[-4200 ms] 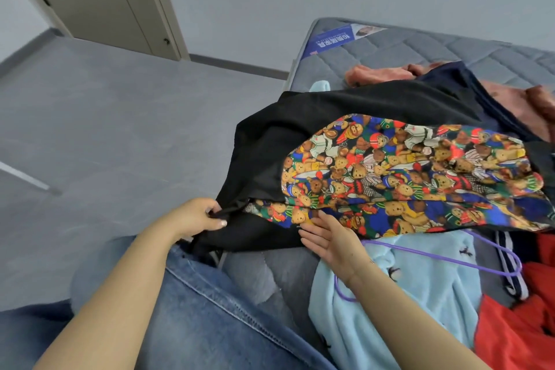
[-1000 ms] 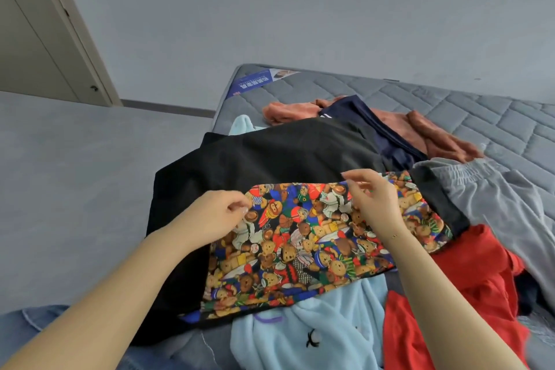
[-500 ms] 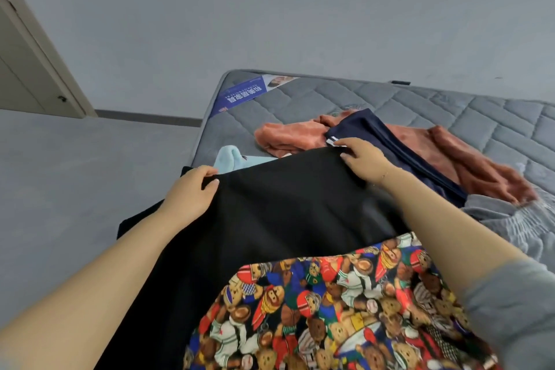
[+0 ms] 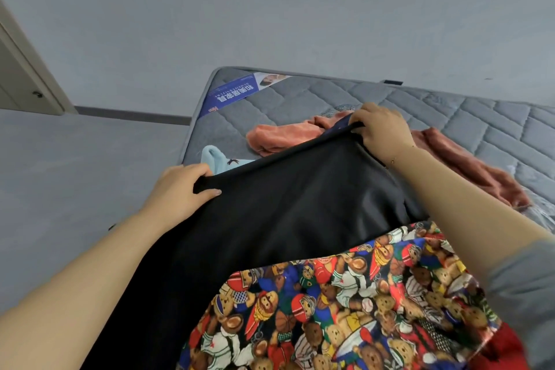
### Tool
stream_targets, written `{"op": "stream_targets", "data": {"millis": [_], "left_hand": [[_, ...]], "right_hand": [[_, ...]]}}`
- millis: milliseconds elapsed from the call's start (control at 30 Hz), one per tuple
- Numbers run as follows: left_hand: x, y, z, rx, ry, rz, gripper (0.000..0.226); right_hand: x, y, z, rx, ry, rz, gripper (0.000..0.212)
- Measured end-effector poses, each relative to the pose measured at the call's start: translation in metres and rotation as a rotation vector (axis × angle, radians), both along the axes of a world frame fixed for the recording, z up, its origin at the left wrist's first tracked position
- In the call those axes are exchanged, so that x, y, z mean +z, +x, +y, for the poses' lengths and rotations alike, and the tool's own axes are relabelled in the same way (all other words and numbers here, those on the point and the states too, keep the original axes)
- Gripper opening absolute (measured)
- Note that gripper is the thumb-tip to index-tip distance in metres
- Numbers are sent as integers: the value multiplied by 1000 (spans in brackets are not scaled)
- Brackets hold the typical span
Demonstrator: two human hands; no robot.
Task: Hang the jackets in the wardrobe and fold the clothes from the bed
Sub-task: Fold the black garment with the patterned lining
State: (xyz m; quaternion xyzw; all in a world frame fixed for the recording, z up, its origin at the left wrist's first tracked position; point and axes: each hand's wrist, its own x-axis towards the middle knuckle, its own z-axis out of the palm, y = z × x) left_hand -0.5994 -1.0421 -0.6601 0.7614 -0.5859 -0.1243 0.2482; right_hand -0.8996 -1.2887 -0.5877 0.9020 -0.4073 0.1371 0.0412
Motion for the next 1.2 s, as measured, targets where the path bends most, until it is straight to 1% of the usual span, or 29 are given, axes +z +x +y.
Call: {"op": "stream_targets", "data": {"millis": [100, 133, 267, 333, 400, 467, 533, 600, 633, 667, 700, 733, 800, 833, 867, 900, 933, 967, 1033, 1067, 1100, 1133, 1200], "left_hand": [[28, -9, 16, -52, -6, -48, 25], [38, -16, 24, -78, -23, -72, 26], [74, -56, 71, -205, -114, -180, 28], [82, -81, 96, -302, -110, -240, 26], [75, -104, 116, -394, -30, -277, 27], [55, -124, 130, -451, 72, -265, 30], [34, -140, 143, -474, 174, -212, 40], [20, -151, 150, -514, 292, -205, 53], [19, -154, 152, -524, 335, -192, 55], [21, -155, 152, -521, 367, -157, 52], [25, -155, 151, -502, 390, -126, 42], [30, -153, 147, -465, 387, -77, 32], [38, -150, 135, -345, 270, 31, 30], [40, -147, 127, -289, 176, 69, 23], [40, -144, 119, -232, 75, 98, 16], [39, -141, 109, -171, 4, 119, 18], [35, -137, 99, -118, -22, 140, 22], [31, -134, 90, -76, 4, 157, 26], [19, -128, 79, -15, 164, 195, 39], [12, -127, 76, -3, 261, 210, 43], [5, -127, 75, -3, 343, 212, 46], [-2, -127, 76, -3, 378, 201, 46], [-12, -129, 80, 11, 346, 161, 43]], "right_hand": [[6, -22, 14, 53, -11, 33, 15], [10, -36, 23, 71, -17, 12, 15], [15, -105, 86, 85, -112, -186, 22], [7, -138, 123, 49, -179, -197, 23], [-6, -162, 155, 18, -209, -148, 26], [-20, -175, 179, -13, -168, -59, 32], [-29, -178, 192, -61, -47, 60, 37], [-28, -176, 194, -107, 129, 252, 36], [-24, -175, 192, -114, 201, 330, 35], [-19, -173, 190, -127, 280, 336, 36], [-14, -170, 187, -131, 329, 246, 36], [-7, -166, 183, -145, 320, 100, 33], [5, -155, 170, -165, 182, -137, 24], [9, -148, 160, -183, 131, -192, 18], [12, -140, 148, -220, 114, -200, 14], [13, -134, 133, -285, 134, -161, 16], [12, -129, 119, -392, 194, -84, 27], [11, -127, 106, -512, 288, -12, 45], [4, -125, 88, -713, 501, 80, 77], [0, -125, 82, -753, 563, 115, 85], [-5, -125, 76, -752, 591, 130, 85], [-8, -124, 70, -734, 606, 107, 77], [-16, -121, 62, -691, 631, -41, 55]]}}
